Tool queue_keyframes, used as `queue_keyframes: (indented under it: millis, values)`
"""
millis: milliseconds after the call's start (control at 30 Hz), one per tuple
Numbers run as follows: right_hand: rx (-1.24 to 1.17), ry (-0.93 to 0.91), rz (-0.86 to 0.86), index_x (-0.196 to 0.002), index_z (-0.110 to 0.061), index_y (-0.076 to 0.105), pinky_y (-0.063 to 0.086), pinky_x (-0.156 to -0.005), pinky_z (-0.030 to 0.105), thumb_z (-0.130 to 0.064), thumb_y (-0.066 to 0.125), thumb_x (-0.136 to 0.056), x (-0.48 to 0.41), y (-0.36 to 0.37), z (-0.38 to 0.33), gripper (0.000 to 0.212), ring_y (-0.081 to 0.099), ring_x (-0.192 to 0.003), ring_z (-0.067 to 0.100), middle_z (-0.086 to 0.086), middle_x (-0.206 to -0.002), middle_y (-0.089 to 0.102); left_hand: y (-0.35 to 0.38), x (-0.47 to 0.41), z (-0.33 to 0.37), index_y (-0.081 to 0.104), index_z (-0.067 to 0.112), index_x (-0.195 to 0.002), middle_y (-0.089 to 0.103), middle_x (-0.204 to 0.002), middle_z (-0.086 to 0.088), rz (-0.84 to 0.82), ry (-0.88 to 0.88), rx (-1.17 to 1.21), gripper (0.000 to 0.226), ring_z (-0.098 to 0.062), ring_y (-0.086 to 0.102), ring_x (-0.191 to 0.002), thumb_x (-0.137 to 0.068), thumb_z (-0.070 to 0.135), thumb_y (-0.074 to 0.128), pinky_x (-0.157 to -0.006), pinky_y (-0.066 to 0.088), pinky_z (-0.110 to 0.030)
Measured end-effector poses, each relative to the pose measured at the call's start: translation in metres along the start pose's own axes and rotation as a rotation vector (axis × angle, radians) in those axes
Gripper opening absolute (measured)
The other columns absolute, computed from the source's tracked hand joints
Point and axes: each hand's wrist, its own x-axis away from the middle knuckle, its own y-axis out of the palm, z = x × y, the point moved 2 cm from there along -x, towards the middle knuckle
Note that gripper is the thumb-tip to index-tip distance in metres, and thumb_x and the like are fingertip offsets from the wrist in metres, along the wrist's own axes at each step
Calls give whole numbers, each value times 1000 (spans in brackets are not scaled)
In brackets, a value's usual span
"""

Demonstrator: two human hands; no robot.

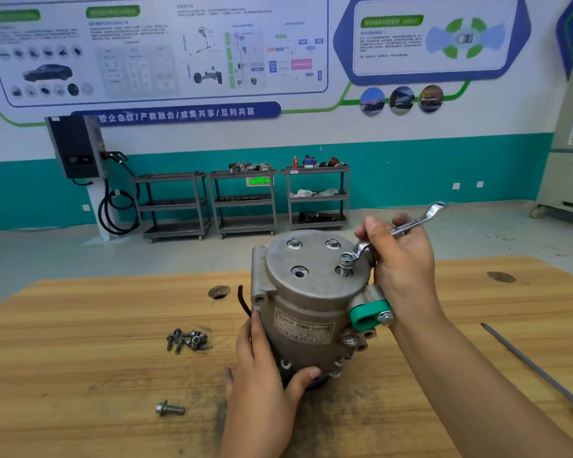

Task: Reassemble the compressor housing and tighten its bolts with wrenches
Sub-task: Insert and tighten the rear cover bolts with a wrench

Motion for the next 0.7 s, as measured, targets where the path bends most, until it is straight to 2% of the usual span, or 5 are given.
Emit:
queue_keyframes:
  millis: [100, 200, 267, 433, 700]
  values:
    - [-25, 20, 8, -85, -19, 40, 50, -64, 20, -20, 57, -88, 3, 1, 2, 17, 62, -61, 6, -5, -59, 64, -1, -1, -2, -17, 32, -145, -5, -150, 19, 3, 6, -4, 110, -12, 22, -139, -75, 59, 63, -114, 20, -46]
    - [-192, 128, -30, -79, -16, 44, 47, -62, 25, -35, 39, -97, 5, -1, 2, 26, 60, -57, 13, 2, -59, 64, -1, 1, -2, -16, 30, -146, -4, -149, 19, 9, 21, 1, 109, -10, 16, -140, -75, 60, 62, -113, 23, -46]
    - [-276, 151, -42, -72, -16, 47, 47, -60, 24, -26, 28, -99, 8, -5, 2, 35, 61, -58, 16, 6, -58, 65, -2, 3, -2, -13, 29, -146, -1, -151, 16, 11, 18, 6, 109, -11, 18, -140, -75, 59, 63, -112, 24, -46]
    - [-251, 2, 57, -44, -22, 51, 46, -71, 29, -15, 39, -73, 15, -5, 7, 32, 52, -57, 16, -1, -50, 54, -5, 3, -5, -10, 29, -147, 3, -152, 12, 7, 5, 5, 109, -13, 22, -139, -74, 58, 65, -111, 26, -46]
    - [448, -572, -391, -81, -17, 61, 42, -63, 22, -14, 47, -69, 21, -10, -15, 19, 50, -68, 11, -7, -70, 55, -5, 3, -3, -11, 29, -147, 4, -151, 12, 9, 14, 5, 109, -11, 26, -137, -74, 57, 66, -110, 28, -46]
